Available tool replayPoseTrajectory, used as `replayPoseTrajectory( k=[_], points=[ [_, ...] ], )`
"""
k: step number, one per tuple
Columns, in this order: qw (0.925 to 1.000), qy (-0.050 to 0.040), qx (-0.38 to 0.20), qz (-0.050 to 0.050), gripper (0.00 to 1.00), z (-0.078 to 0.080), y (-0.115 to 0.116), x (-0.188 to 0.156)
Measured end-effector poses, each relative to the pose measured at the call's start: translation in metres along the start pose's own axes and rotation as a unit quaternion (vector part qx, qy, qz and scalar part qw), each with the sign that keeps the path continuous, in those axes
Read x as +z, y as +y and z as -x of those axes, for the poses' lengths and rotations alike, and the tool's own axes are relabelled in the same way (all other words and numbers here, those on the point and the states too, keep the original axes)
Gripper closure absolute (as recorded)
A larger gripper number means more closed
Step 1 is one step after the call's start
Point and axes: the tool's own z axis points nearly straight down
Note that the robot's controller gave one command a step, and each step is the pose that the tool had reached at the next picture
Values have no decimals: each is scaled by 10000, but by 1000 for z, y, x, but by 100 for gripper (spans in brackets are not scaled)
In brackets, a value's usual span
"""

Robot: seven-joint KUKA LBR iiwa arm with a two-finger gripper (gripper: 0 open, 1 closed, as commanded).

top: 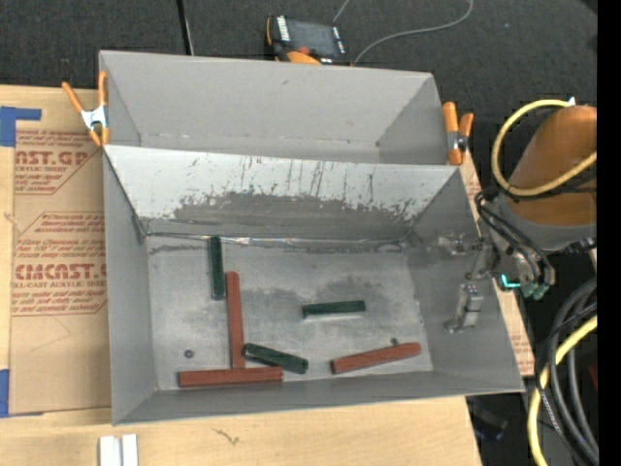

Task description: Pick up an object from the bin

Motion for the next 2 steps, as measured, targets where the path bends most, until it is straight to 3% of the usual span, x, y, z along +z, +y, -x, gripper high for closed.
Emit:
replayPoseTrajectory(
  k=[1, 2],
  points=[
    [9997, 0, 244, 16, 0, -7, 78, 111],
    [9999, -48, 154, 18, 0, 22, 140, 107]
  ],
)
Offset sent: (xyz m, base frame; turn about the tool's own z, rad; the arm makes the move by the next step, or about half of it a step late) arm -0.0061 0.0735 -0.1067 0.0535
